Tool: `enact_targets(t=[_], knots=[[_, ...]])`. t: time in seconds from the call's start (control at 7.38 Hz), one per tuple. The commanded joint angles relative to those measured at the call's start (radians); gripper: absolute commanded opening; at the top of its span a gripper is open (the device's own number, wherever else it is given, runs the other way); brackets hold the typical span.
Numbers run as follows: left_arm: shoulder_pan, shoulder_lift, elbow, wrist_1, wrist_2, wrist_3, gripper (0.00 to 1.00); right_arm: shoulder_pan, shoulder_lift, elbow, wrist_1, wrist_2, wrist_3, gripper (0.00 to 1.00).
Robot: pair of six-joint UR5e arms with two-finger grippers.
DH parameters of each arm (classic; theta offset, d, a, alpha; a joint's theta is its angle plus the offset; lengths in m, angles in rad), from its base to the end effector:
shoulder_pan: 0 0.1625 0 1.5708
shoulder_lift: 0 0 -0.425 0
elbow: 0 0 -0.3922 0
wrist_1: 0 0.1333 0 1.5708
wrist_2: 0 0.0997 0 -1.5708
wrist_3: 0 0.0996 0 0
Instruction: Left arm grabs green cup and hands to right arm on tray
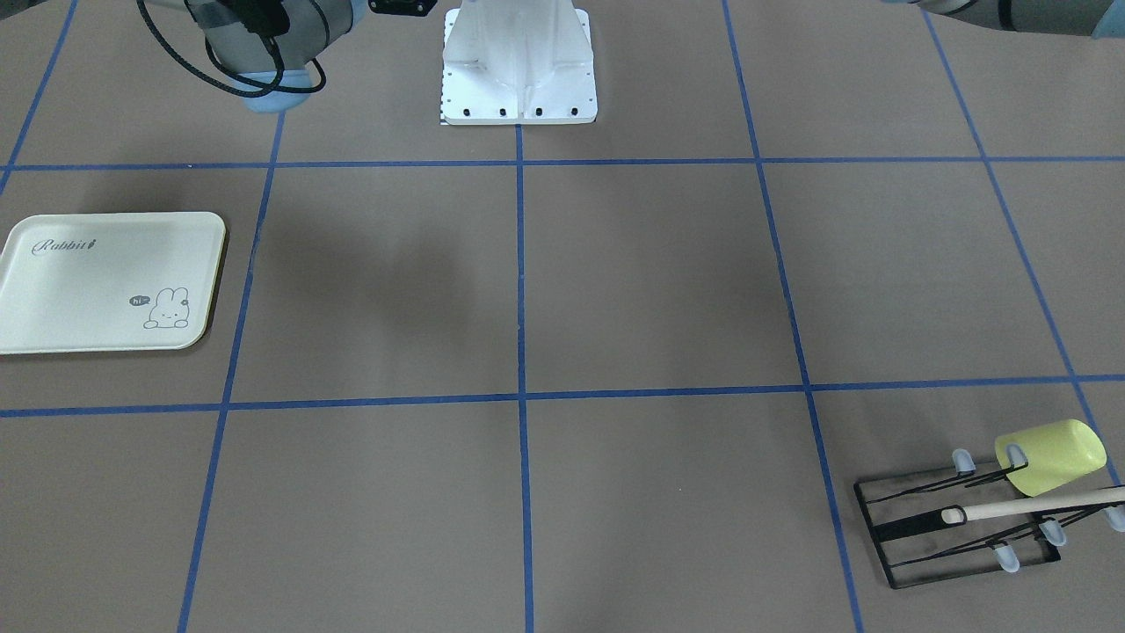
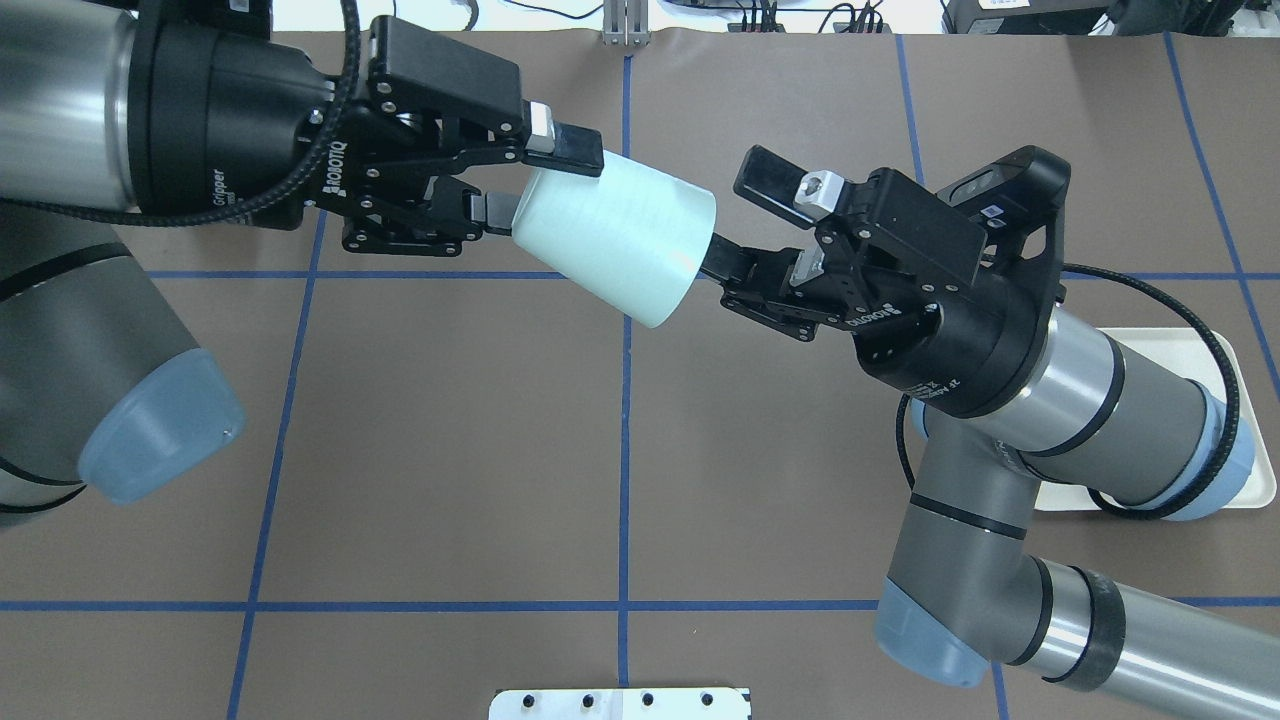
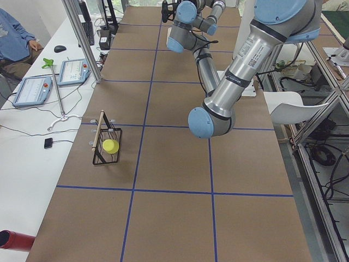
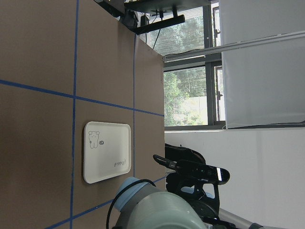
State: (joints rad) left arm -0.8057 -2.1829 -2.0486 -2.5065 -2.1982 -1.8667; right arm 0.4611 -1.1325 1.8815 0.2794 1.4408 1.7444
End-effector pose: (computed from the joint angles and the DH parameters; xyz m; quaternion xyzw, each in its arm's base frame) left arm 0.2606 -0.3795 0.0376 0.0454 0.8220 -0.0405 0.5662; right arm -0.3229 -0.3237 0.1442 0.1549 -0.9490 0.1429 0.2344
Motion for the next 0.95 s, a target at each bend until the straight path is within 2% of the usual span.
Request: enact_targets(t=[0.0,0.27,0.81], knots=[[0.006,0.0,-0.001,0.0,0.0,0.0,0.03,-0.002,0.007,-0.001,-0.006,-0.025,0.0,0.96],[0.019,0.0,0.001,0.0,0.0,0.0,0.03,-0.002,0.013,-0.002,-0.008,-0.025,-0.006,0.76],[0.02,-0.005,-0.005,-0.002,0.0,0.0,0.04,-0.005,0.01,-0.002,-0.009,-0.022,-0.008,0.71]])
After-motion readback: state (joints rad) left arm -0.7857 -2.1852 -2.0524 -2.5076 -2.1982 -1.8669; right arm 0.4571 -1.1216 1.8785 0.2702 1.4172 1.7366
